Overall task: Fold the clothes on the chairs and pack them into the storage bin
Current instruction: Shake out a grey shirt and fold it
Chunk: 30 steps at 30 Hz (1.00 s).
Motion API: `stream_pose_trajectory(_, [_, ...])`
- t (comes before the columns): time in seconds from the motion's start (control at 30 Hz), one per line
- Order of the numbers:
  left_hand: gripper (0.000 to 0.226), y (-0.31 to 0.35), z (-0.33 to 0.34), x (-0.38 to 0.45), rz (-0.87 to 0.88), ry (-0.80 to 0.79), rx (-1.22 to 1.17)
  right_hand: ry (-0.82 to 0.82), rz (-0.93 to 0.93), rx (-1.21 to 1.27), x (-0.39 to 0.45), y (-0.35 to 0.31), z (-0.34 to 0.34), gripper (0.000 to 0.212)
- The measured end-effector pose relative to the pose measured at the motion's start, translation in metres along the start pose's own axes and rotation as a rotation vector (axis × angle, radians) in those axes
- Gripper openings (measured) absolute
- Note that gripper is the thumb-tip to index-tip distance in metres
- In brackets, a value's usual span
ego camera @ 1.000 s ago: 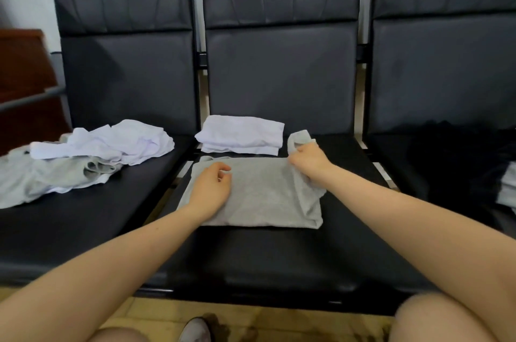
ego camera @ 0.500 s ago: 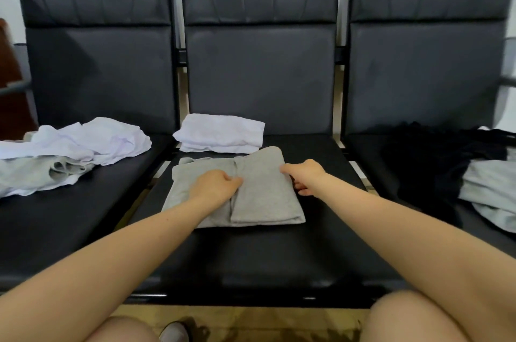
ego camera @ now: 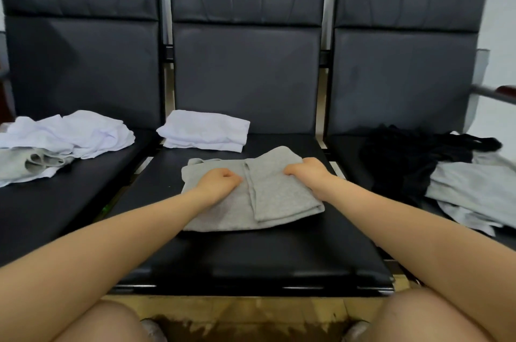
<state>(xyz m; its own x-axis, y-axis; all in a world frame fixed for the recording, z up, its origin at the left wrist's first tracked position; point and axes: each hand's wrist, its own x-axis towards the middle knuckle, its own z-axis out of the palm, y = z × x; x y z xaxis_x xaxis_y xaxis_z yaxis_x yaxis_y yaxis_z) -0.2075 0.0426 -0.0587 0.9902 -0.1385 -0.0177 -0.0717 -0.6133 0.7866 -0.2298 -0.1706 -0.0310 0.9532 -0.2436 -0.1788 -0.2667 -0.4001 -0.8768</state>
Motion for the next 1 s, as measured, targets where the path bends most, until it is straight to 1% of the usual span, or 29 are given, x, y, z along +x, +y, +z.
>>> stream_pose_trajectory(0.07, [0.020,0.016,0.009,0.002,-0.050,-0.019,-0.129,0.061,-0.024,-0.011,-0.003,0.001,-0.010,0.027])
stream_pose_trajectory(0.1, [0.019,0.023,0.013,0.004,-0.058,-0.027,-0.139,0.086,-0.034,-0.020,-0.004,0.001,-0.014,0.022])
stream_pose_trajectory(0.17, [0.021,0.033,0.017,0.009,-0.048,-0.014,-0.135,0.106,-0.049,-0.006,-0.005,-0.002,-0.018,0.022])
stream_pose_trajectory(0.23, [0.020,0.038,0.010,0.014,-0.038,0.067,-0.064,0.105,-0.035,0.039,-0.004,-0.008,-0.019,0.028])
stream_pose_trajectory(0.3, [0.024,0.034,-0.001,0.018,-0.019,0.192,0.105,0.096,-0.024,0.049,-0.004,-0.017,-0.018,0.033])
stream_pose_trajectory(0.37, [0.030,0.024,-0.011,0.020,-0.029,0.270,0.187,0.073,-0.037,0.085,-0.002,-0.024,-0.013,0.030])
stream_pose_trajectory(0.43, [0.034,0.010,-0.020,0.022,-0.079,0.297,0.184,0.053,-0.098,0.109,-0.002,-0.032,-0.004,0.022])
stream_pose_trajectory(0.5, [0.030,0.002,-0.028,0.020,-0.107,0.280,0.149,0.016,-0.174,0.122,-0.001,-0.041,0.010,0.027])
stream_pose_trajectory(0.57, [0.033,-0.001,-0.032,0.017,-0.129,0.263,0.057,-0.068,-0.226,0.104,-0.003,-0.052,0.028,0.028])
stream_pose_trajectory(0.63, [0.044,-0.006,-0.035,0.012,-0.208,0.252,-0.117,-0.258,-0.213,0.097,-0.011,-0.064,0.043,0.021])
stream_pose_trajectory(0.67, [0.051,-0.009,-0.037,0.010,-0.267,0.254,-0.177,-0.374,-0.184,0.095,-0.015,-0.070,0.049,0.023])
stream_pose_trajectory(0.7, [0.059,-0.012,-0.040,0.008,-0.308,0.269,-0.201,-0.469,-0.163,0.082,-0.017,-0.073,0.054,0.032])
stream_pose_trajectory(0.73, [0.065,-0.015,-0.042,0.008,-0.335,0.283,-0.199,-0.517,-0.154,0.064,-0.017,-0.074,0.059,0.038])
stream_pose_trajectory(0.77, [0.067,-0.019,-0.043,0.009,-0.357,0.286,-0.204,-0.508,-0.159,0.042,-0.015,-0.075,0.063,0.039])
stream_pose_trajectory(0.8, [0.065,-0.021,-0.043,0.009,-0.360,0.271,-0.217,-0.463,-0.163,0.024,-0.013,-0.073,0.066,0.035])
stream_pose_trajectory(0.87, [0.044,-0.022,-0.041,0.007,-0.299,0.232,-0.164,-0.309,-0.159,-0.025,-0.007,-0.065,0.067,0.024])
stream_pose_trajectory(0.93, [0.034,-0.023,-0.035,0.006,-0.236,0.184,-0.033,-0.139,-0.161,-0.201,0.000,-0.052,0.062,0.017])
stream_pose_trajectory(0.97, [0.031,-0.023,-0.033,0.005,-0.222,0.174,0.015,-0.094,-0.150,-0.292,0.001,-0.045,0.058,0.019])
stream_pose_trajectory(1.0, [0.029,-0.022,-0.031,0.004,-0.207,0.173,0.059,-0.092,-0.118,-0.353,0.001,-0.039,0.055,0.024])
